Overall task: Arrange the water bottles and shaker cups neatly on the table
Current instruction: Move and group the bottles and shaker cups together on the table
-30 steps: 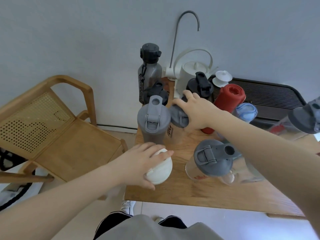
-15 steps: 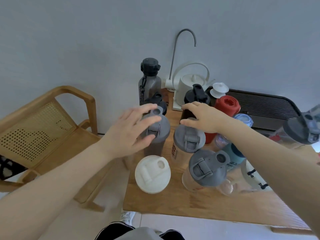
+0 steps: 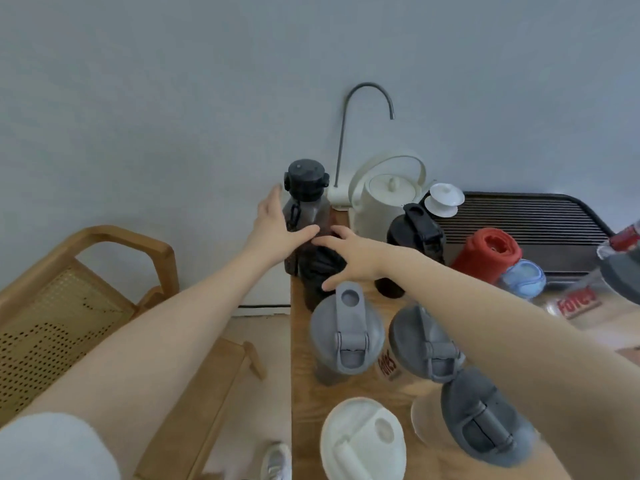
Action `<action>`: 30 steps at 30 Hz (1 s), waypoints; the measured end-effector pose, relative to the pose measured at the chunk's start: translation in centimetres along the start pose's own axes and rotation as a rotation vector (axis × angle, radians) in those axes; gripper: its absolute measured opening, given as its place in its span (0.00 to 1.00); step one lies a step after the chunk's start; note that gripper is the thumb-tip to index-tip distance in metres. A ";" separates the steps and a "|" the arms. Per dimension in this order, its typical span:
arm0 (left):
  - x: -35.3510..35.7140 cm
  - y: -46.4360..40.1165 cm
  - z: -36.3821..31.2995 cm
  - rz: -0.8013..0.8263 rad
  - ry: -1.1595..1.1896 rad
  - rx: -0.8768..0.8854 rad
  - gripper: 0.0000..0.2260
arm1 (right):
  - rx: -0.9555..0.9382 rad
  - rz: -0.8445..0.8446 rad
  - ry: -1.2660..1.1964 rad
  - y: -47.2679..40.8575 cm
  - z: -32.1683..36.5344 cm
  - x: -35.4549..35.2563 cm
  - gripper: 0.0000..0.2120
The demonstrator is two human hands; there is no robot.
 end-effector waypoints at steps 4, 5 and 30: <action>0.9 -2.5 1.4 0.127 0.124 -0.005 0.44 | -0.008 -0.011 0.105 -1.0 0.2 0.4 0.37; 1.2 -2.7 1.7 0.148 0.125 0.004 0.44 | -0.002 -0.012 0.074 -0.9 0.1 0.1 0.35; 2.7 -5.9 3.2 0.373 0.172 0.113 0.52 | 0.800 -0.543 -0.133 2.1 -7.3 -2.9 0.39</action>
Point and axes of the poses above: each hand's wrist, its own y-axis away from the middle knuckle, its own x-axis out of the palm, z = x × y, the point moved 3 cm from there along -y, towards the middle knuckle, and after that the axes turned 2 degrees about -z, right-handed, at the moved point
